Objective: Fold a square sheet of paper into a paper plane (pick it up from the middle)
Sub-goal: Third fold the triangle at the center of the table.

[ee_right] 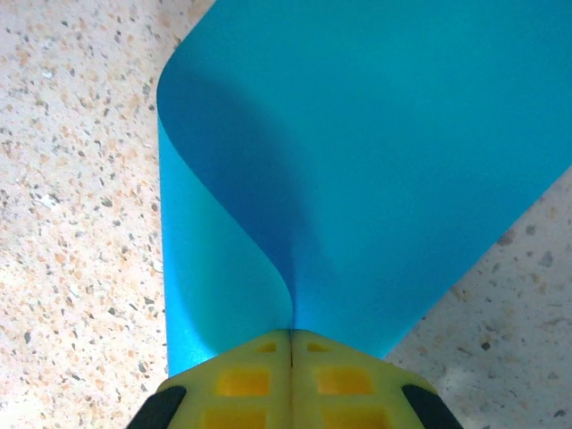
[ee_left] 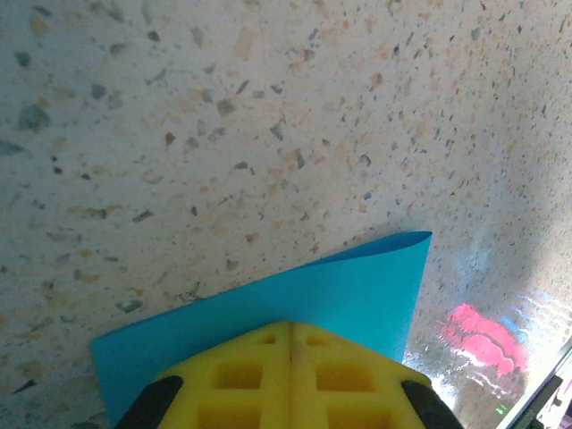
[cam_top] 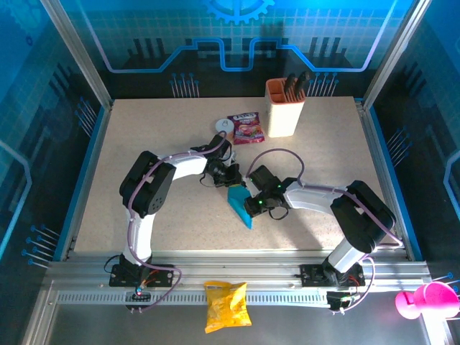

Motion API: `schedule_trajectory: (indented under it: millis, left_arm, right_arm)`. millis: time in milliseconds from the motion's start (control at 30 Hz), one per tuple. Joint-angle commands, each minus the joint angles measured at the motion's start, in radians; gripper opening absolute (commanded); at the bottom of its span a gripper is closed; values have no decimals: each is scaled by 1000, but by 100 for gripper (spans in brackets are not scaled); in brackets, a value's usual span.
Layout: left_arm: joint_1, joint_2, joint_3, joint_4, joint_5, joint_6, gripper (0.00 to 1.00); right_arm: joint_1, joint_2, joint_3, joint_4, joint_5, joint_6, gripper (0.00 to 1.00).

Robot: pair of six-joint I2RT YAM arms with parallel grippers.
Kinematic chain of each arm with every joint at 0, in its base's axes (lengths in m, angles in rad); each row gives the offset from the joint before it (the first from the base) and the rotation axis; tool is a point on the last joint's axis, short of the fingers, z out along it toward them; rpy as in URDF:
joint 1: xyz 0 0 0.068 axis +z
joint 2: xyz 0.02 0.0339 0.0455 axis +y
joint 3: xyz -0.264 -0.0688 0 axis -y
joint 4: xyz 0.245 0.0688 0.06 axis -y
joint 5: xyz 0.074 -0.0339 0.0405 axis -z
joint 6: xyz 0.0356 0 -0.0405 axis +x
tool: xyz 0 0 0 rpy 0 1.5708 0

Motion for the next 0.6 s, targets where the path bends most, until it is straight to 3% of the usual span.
schedule_trajectory:
  millis: [0,567]
  left_arm:
    - [6,28,-21,-30,-26,25,1]
    - [6,26,-36,-24,-26,31,0]
  right_arm:
    - [-2,12,31,-37,-13,-16,0]
    - [-5,56,41,-35,-1,-28,0]
